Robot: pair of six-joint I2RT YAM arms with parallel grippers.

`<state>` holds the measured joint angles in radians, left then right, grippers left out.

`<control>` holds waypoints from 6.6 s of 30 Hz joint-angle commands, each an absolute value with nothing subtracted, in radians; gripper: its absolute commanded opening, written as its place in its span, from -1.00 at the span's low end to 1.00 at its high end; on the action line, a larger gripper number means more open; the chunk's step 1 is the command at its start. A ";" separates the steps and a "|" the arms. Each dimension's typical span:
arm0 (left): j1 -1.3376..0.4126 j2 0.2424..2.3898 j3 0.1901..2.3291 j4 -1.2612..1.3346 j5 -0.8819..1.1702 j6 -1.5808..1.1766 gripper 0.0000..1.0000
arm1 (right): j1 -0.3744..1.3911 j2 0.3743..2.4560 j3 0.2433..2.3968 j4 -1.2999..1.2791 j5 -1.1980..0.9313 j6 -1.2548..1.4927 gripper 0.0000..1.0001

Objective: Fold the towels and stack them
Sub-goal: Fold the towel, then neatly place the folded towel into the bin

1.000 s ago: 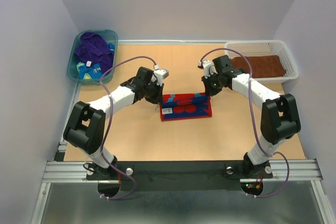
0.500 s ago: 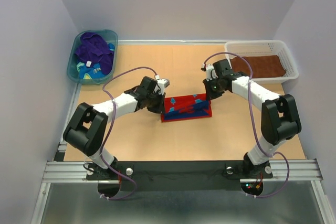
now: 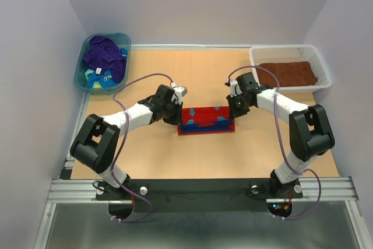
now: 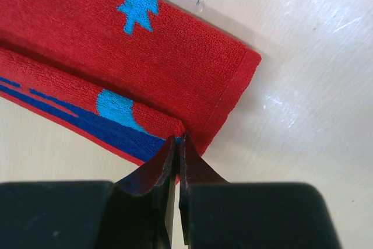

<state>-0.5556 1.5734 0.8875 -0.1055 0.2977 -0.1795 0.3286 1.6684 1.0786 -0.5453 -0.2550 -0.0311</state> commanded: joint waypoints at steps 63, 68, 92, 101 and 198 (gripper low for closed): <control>-0.537 1.555 0.715 -0.072 0.058 -0.511 -0.28 | 0.327 1.623 0.764 -0.009 -0.054 0.391 -0.46; -0.522 1.539 0.721 -0.095 0.028 -0.494 -0.24 | 0.322 1.545 0.750 -0.012 -0.017 0.379 -0.46; -1.035 1.675 1.276 -0.334 -0.268 -0.316 0.59 | 0.216 1.181 0.712 -0.321 0.034 0.477 1.00; -1.132 1.937 1.522 -0.465 -0.285 -0.265 0.42 | 0.201 1.160 0.663 -0.324 0.057 0.508 0.98; -0.859 1.809 1.456 -0.304 -0.043 -0.445 0.42 | 0.388 1.595 0.804 0.007 -0.227 0.950 -0.99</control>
